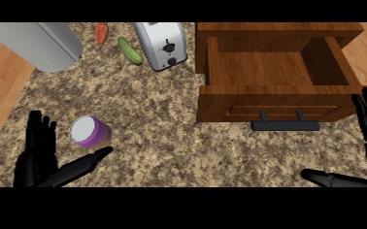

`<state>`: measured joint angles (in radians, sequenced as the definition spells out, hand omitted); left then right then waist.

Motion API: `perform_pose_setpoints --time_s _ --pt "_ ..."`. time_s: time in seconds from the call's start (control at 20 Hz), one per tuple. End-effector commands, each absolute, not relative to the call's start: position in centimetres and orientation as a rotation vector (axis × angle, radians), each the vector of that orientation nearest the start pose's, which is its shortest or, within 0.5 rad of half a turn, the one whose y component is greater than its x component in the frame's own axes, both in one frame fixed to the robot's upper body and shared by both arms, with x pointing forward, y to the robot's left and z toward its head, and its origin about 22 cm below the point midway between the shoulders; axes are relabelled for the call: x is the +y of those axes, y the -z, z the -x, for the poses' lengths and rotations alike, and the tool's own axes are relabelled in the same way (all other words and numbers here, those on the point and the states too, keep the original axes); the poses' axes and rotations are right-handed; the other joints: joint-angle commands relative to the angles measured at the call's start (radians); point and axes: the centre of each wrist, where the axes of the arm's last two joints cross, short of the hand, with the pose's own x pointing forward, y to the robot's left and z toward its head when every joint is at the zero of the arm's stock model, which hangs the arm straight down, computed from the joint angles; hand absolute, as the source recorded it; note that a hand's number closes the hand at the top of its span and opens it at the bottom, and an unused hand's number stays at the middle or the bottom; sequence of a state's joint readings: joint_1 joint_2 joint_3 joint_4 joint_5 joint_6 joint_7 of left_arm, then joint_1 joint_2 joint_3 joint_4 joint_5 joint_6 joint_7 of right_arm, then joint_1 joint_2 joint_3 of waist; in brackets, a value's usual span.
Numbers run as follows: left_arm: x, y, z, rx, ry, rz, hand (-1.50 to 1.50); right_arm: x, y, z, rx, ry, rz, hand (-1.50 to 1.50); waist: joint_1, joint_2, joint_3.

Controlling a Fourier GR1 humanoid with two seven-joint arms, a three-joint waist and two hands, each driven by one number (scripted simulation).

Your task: Pick up the can, place it into the drawer and close the drawer

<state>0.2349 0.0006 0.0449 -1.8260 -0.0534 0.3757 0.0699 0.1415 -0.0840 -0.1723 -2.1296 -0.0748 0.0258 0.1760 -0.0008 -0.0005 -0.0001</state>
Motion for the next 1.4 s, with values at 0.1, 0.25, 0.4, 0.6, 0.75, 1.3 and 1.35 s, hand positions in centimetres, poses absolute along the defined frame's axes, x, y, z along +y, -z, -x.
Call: perform_pose_setpoints --time_s 0.1,0.25,0.4,0.6,0.75,1.3,1.35 --pt "27.7 3.8 -19.0 -1.47 -0.4 -0.494 -1.5 -29.4 -11.7 -18.1 -1.827 0.056 0.191 -1.5 -0.001 0.001 -0.001" --pt "27.3 4.9 -18.7 -1.472 -0.411 -0.482 -1.5 -29.1 -13.4 -18.5 -1.831 0.077 0.197 -1.5 0.001 0.0 0.0" --pt "27.9 6.4 -19.8 -1.45 -0.431 -0.497 -1.5 -30.7 -13.3 -17.2 -1.836 0.066 0.169 -1.5 -0.003 0.0 0.0" --pt "27.5 7.8 -18.8 -1.433 -0.434 -0.496 -1.5 -28.2 -12.1 -15.3 -1.83 0.076 0.188 -1.5 -0.002 0.0 0.0" --pt "29.3 8.8 -18.5 -1.432 -0.43 -0.491 -1.5 -29.7 -13.5 -17.4 -1.833 0.099 0.194 -1.5 0.001 0.0 0.0" --pt "29.1 13.2 -19.6 -1.393 -0.497 -0.484 -1.5 -30.1 -14.5 -17.8 -1.834 0.067 0.201 -1.5 -0.001 0.001 0.0" --pt "30.0 12.2 -18.3 -1.391 -0.476 -0.49 -1.5 -29.7 -11.6 -18.1 -1.833 0.045 0.198 -1.5 0.001 0.0 0.0"
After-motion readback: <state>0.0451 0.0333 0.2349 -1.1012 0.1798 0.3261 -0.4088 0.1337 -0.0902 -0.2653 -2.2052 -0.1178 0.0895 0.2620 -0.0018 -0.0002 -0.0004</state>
